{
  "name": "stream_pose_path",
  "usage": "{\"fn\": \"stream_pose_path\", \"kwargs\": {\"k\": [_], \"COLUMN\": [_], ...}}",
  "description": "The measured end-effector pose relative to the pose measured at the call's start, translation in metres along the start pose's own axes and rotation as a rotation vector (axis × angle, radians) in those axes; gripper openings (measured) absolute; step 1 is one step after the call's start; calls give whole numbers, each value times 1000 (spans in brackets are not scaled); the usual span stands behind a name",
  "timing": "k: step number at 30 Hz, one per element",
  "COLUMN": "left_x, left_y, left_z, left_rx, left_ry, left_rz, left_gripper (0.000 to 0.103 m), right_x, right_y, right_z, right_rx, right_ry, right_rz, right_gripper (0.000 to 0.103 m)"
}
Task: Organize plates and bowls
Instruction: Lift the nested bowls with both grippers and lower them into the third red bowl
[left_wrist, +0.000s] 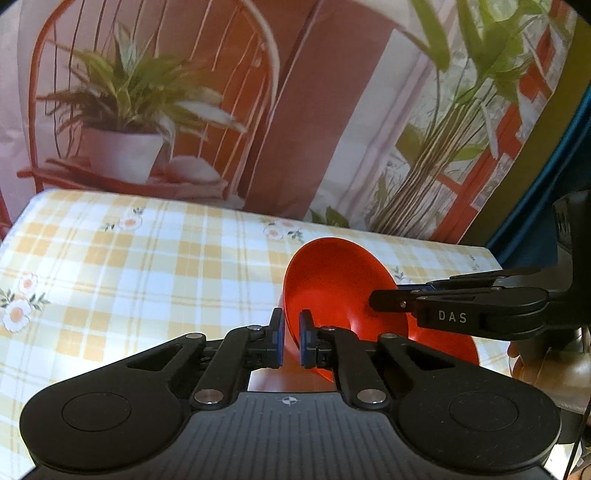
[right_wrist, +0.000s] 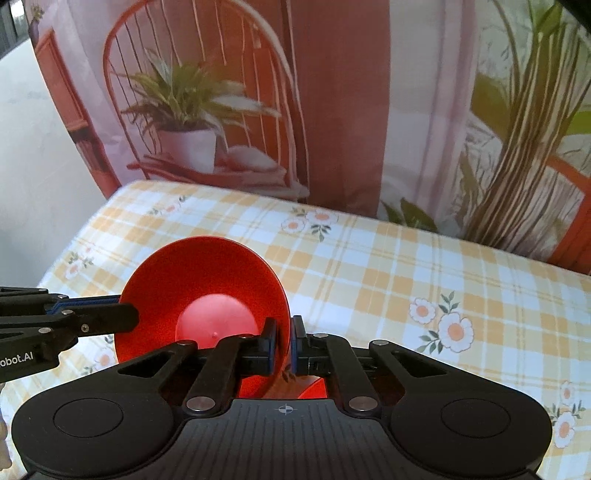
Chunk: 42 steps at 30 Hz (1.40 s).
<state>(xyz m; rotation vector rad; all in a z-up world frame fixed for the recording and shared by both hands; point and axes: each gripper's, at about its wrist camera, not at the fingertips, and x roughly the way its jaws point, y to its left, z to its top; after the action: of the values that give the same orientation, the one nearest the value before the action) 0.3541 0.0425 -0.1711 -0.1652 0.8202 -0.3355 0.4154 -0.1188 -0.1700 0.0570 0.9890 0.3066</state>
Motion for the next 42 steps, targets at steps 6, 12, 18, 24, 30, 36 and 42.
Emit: {"fn": "stream_pose_path", "kwargs": {"k": [6, 12, 18, 24, 30, 36, 42], "left_x": [-13, -17, -3, 15, 27, 34, 39], "left_y": [-26, -59, -91, -108, -114, -114, -113], "left_z": [4, 1, -14, -27, -28, -28, -29], "left_rx": [45, 88, 133, 160, 184, 188, 188], "left_ry": [-20, -28, -8, 29, 51, 69, 78], "left_rz": [6, -13, -30, -35, -16, -1, 4], "left_gripper": [9, 9, 9, 9, 9, 9, 9], "right_x": [-31, -59, -72, -73, -65, -61, -58], "right_y": [-12, -38, -69, -90, -97, -99, -100], "right_z": [-3, -18, -44, -69, -75, -76, -76], "right_rx": [23, 52, 98, 129, 134, 132, 127], "right_ry": [-46, -72, -80, -77, -78, -85, -79], "right_rz": [4, -4, -18, -16, -23, -14, -14], "right_gripper": [7, 7, 7, 7, 7, 7, 7]}}
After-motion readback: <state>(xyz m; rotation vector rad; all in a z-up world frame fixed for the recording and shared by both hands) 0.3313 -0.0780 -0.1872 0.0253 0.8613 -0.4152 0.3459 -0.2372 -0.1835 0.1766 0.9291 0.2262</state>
